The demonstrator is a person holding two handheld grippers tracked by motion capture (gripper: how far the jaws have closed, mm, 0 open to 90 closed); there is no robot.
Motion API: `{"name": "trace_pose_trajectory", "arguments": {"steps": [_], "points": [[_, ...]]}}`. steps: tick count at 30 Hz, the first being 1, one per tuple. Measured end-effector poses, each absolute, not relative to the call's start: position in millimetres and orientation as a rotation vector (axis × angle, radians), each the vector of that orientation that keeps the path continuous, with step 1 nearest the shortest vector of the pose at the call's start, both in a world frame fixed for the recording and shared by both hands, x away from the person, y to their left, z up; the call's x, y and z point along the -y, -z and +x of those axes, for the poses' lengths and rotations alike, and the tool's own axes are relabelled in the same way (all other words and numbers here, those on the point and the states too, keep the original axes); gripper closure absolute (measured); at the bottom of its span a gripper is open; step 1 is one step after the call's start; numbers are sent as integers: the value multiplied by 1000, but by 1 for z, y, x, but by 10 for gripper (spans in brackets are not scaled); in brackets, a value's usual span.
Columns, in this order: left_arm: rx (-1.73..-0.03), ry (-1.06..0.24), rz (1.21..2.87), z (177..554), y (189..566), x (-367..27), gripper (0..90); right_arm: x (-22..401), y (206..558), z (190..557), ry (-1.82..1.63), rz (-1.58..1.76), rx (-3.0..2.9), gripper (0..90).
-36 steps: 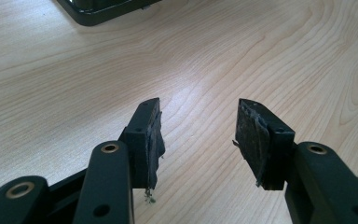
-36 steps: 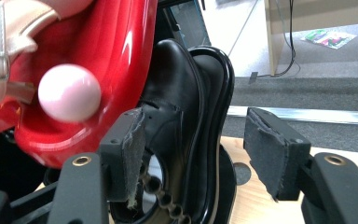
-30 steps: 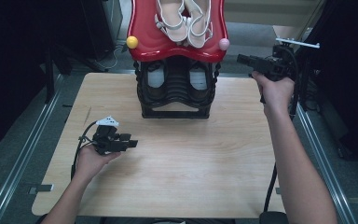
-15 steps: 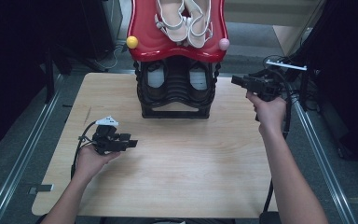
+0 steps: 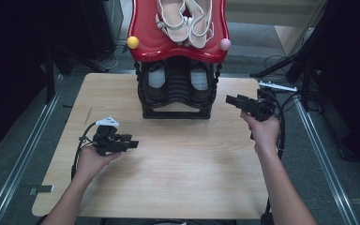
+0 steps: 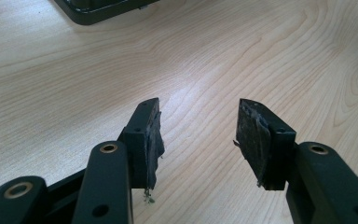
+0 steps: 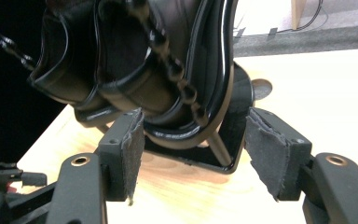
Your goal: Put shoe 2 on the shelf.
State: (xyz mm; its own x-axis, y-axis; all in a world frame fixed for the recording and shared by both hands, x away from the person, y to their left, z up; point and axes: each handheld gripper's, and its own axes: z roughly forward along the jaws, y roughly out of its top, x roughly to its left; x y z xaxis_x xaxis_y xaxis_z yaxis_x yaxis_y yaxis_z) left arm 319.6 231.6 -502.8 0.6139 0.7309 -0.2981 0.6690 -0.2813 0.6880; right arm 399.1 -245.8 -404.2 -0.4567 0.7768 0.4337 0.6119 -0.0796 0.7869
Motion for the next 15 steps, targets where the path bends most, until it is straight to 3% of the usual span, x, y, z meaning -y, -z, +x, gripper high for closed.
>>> {"name": "trace_pose_trajectory", "arguments": {"steps": [15], "points": [[-1102, -86, 2013, 320, 502, -231, 494, 233, 450, 371, -1593, 1562, -2089, 395]]}}
